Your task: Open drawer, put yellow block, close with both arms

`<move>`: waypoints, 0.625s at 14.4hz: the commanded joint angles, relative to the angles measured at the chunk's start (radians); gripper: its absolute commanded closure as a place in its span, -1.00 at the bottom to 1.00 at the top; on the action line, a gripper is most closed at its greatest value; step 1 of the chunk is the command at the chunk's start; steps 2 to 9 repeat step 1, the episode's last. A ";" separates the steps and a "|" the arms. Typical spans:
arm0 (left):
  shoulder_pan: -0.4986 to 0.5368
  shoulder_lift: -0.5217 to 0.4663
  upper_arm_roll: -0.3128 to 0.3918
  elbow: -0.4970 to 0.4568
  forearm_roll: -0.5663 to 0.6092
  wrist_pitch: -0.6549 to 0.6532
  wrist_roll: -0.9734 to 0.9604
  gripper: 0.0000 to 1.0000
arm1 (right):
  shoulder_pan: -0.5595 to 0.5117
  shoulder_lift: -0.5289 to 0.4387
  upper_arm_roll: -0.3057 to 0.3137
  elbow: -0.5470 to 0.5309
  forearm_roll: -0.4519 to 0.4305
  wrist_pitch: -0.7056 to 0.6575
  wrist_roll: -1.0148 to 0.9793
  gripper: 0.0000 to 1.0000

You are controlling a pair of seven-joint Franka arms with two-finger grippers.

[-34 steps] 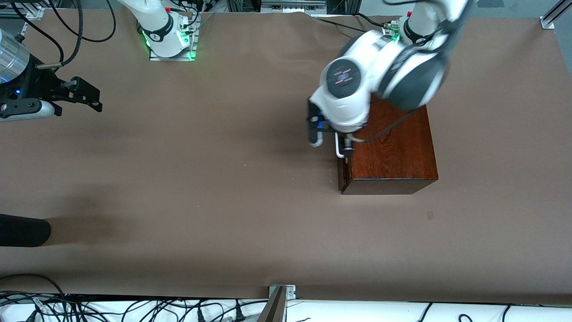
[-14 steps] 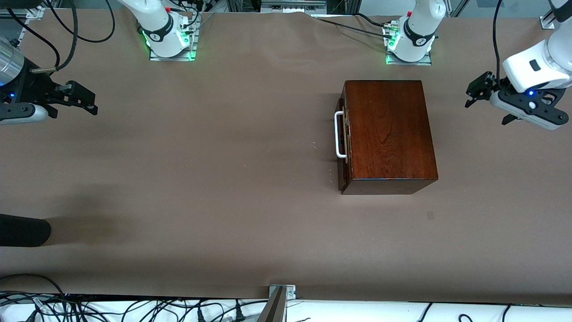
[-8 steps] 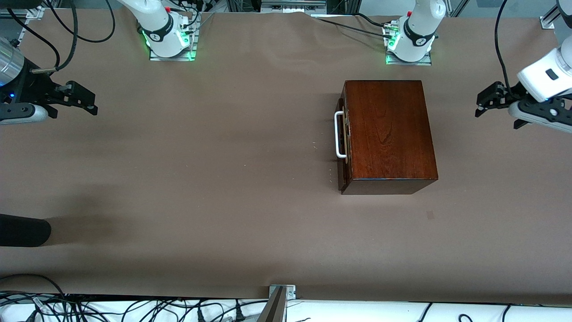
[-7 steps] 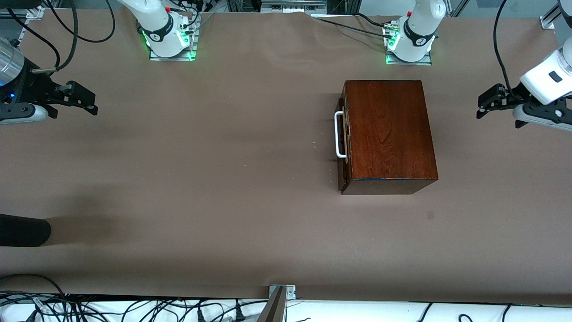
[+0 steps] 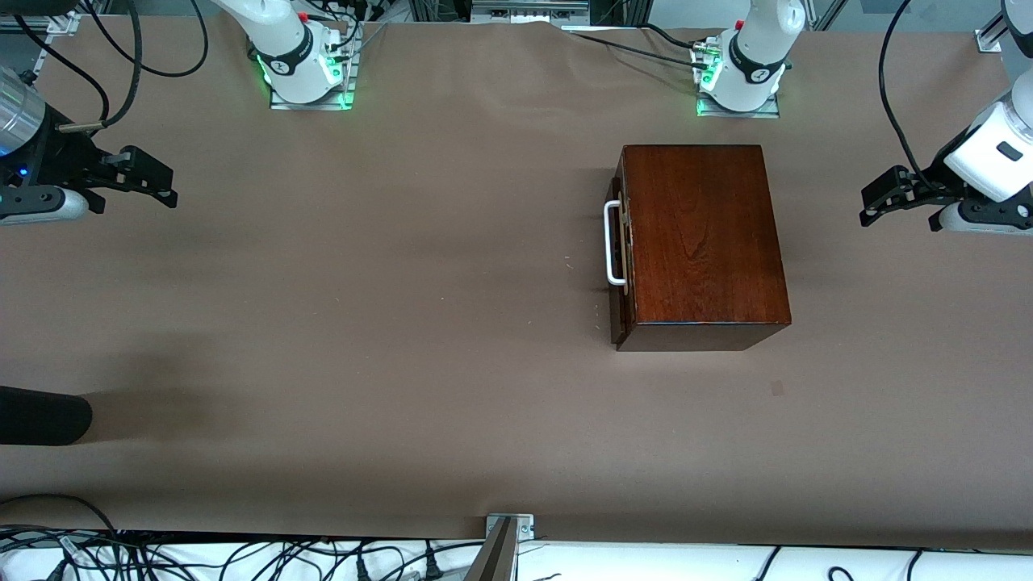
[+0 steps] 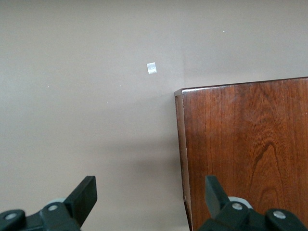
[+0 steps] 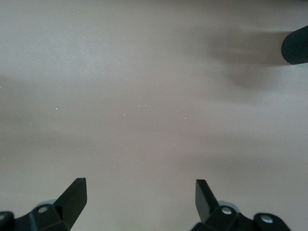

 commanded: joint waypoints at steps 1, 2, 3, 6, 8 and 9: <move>-0.004 -0.013 0.001 -0.006 -0.001 -0.020 -0.010 -1.00 | 0.003 -0.008 0.003 0.000 -0.010 -0.008 0.001 -1.00; -0.004 -0.013 0.001 -0.006 -0.001 -0.020 -0.010 -1.00 | 0.003 -0.008 0.003 0.000 -0.010 -0.008 0.001 -1.00; -0.004 -0.013 0.001 -0.006 -0.001 -0.020 -0.010 -1.00 | 0.003 -0.008 0.003 0.000 -0.010 -0.008 0.001 -1.00; -0.004 -0.013 0.001 -0.006 -0.001 -0.020 -0.010 -1.00 | 0.003 -0.008 0.003 0.000 -0.010 -0.008 0.001 -1.00; -0.004 -0.013 0.001 -0.006 -0.001 -0.020 -0.010 -1.00 | 0.003 -0.008 0.003 0.000 -0.010 -0.008 0.001 -1.00; -0.004 -0.013 0.001 -0.006 -0.001 -0.020 -0.010 -1.00 | 0.003 -0.008 0.003 0.000 -0.010 -0.008 0.001 -1.00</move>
